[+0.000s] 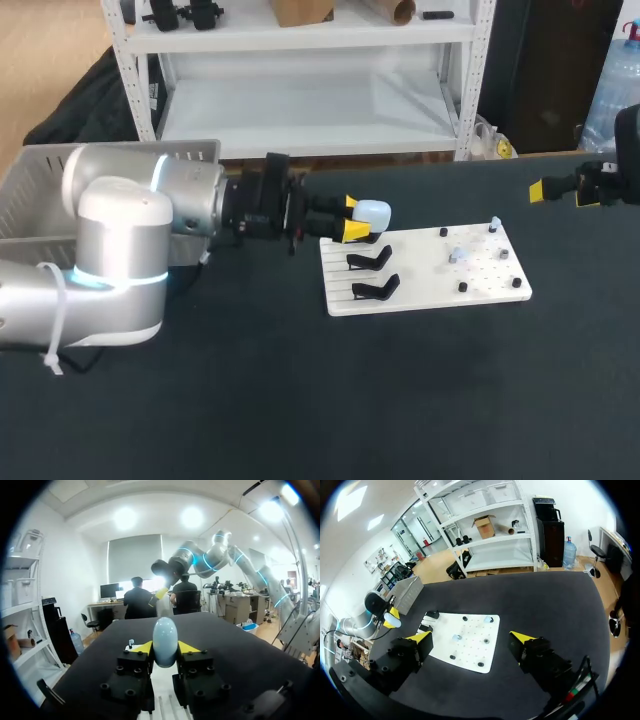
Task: Pick up each earbud case from the left stands, insert the matching earbuds, close the lid, and place the case in the box.
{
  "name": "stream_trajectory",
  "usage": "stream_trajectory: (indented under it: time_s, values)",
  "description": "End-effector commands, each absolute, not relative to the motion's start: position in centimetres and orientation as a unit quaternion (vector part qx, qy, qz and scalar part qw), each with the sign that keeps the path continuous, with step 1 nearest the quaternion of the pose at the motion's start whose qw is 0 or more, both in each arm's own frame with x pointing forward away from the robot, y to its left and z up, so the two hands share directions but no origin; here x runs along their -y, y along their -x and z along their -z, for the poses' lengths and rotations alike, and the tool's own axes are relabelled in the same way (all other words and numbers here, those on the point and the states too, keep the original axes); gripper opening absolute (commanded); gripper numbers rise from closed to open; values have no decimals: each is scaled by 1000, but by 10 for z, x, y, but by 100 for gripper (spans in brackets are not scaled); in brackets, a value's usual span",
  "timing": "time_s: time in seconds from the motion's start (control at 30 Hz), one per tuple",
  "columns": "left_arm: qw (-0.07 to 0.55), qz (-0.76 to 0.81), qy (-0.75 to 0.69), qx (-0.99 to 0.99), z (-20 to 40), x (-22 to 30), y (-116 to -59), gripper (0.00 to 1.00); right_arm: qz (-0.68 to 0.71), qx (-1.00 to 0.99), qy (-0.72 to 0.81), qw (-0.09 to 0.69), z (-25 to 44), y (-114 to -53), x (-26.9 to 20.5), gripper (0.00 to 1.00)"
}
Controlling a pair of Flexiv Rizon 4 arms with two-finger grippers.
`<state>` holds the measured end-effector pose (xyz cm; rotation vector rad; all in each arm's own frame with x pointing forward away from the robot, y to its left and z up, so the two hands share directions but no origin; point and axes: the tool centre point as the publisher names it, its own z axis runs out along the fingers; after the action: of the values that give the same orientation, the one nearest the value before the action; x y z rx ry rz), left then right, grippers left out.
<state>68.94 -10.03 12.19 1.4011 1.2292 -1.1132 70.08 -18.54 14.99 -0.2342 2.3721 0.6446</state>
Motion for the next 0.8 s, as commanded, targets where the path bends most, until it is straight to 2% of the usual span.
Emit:
stream_trajectory:
  time_s: [0.03, 0.5, 0.8]
  values:
    - [476, 445, -563, -507, -122, 101, -686, 0, -247, -907, 90, 330, -150, -701, 186, 100]
    - [491, 449, -548, -507, -123, 103, -678, 0, -247, -907, 90, 330, -150, -701, 186, 100]
    - [499, 472, -534, -492, -124, 116, -670, 0, -273, -895, 117, 332, -167, -668, 162, 100]
